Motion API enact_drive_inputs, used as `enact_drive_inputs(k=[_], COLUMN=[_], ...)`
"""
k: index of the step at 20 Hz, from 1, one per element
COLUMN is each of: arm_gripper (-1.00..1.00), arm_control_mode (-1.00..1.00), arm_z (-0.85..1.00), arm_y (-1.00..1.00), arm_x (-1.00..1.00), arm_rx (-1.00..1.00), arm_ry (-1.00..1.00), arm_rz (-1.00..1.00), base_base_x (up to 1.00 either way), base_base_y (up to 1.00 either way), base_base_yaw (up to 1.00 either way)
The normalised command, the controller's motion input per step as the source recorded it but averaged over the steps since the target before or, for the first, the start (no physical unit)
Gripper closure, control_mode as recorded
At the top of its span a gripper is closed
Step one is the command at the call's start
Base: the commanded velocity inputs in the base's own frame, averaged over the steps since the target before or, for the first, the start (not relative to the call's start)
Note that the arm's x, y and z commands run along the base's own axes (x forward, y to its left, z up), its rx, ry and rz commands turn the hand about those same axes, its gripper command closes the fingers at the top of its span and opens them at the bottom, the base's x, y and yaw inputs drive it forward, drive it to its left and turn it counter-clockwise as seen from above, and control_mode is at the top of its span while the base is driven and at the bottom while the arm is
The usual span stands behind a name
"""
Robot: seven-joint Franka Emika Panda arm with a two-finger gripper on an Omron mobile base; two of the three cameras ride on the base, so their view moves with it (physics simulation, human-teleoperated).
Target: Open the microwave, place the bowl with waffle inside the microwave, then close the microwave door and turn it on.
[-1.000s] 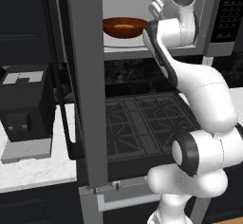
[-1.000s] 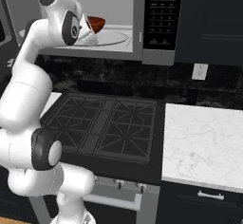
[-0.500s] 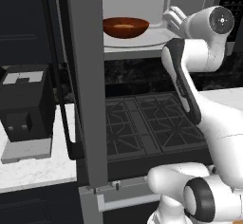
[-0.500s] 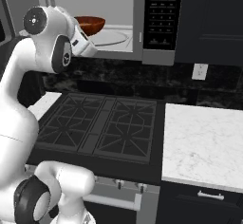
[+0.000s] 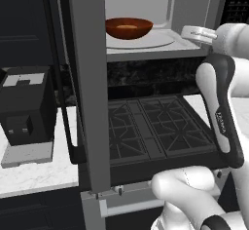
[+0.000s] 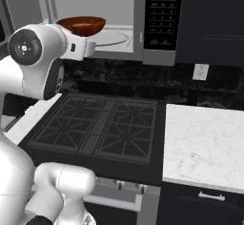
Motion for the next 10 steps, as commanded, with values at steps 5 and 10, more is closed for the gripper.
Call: enact_drive_inputs(k=[5,10], arm_gripper=[-1.00,-1.00], arm_control_mode=[-1.00,-1.00], arm_z=[0.07,-0.15], arm_y=[0.00,0.08], arm_x=[-0.48,-0.58], arm_rx=[-0.06,-0.02], arm_ry=[-0.03,-0.09], arm_rz=[0.00,0.05], base_base_x=[0.00,0.00], base_base_y=[0.00,0.00], base_base_yaw=[0.00,0.00])
